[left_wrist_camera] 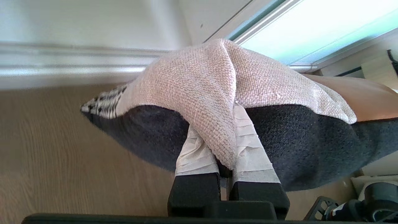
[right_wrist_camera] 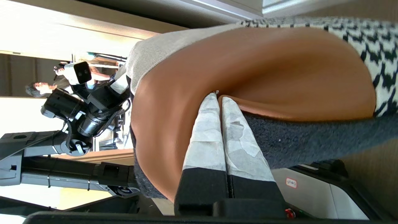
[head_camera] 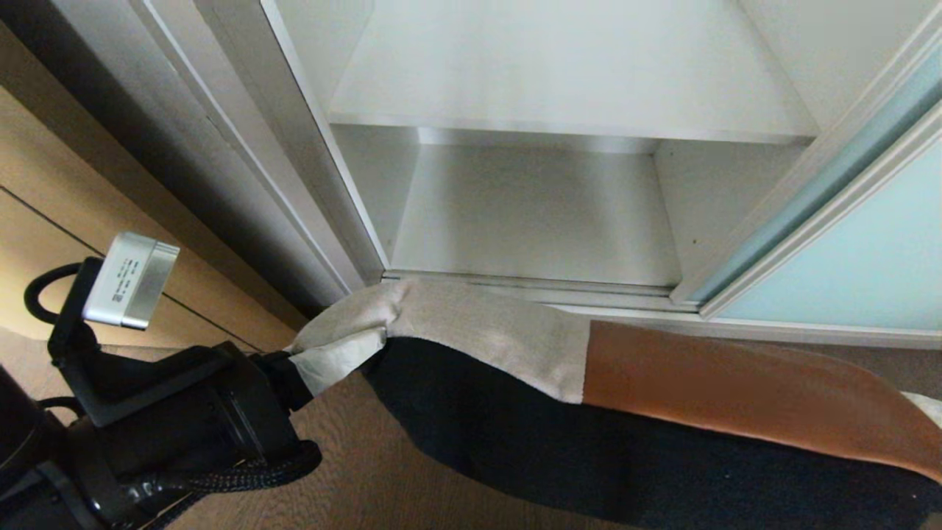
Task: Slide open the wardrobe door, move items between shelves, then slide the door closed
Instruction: Place the pillow on the higher shelf
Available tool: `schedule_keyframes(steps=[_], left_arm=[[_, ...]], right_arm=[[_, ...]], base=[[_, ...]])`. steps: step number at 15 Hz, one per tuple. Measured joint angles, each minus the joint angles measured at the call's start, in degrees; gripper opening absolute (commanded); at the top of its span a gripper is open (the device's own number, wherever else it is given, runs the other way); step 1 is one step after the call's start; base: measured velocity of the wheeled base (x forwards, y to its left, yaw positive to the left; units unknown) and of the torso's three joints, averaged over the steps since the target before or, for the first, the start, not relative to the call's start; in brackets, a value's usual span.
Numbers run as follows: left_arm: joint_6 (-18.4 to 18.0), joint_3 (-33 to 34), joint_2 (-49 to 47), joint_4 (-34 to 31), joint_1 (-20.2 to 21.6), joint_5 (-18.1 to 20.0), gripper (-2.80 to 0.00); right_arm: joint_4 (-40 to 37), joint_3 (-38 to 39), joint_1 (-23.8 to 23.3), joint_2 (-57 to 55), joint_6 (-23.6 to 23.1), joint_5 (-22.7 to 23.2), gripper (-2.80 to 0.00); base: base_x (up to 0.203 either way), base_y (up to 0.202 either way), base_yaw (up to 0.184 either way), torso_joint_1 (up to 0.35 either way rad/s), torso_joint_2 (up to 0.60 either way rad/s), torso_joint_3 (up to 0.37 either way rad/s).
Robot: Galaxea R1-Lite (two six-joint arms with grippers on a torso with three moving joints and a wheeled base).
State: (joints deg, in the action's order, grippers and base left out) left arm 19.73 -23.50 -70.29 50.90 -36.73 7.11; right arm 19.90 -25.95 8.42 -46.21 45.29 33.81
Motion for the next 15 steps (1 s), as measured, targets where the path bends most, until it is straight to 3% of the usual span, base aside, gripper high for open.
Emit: schedule_keyframes(steps=[15], left_arm=[[0.28, -0.38, -0.43, -0.14, 0.00, 0.41, -2.80]], right_arm=[[0.63, 0.30, -0.02, -0.45, -0.34, 0.42, -2.80]], base=[[0.000, 0.000, 0.000, 0.001, 0.00, 0.202]])
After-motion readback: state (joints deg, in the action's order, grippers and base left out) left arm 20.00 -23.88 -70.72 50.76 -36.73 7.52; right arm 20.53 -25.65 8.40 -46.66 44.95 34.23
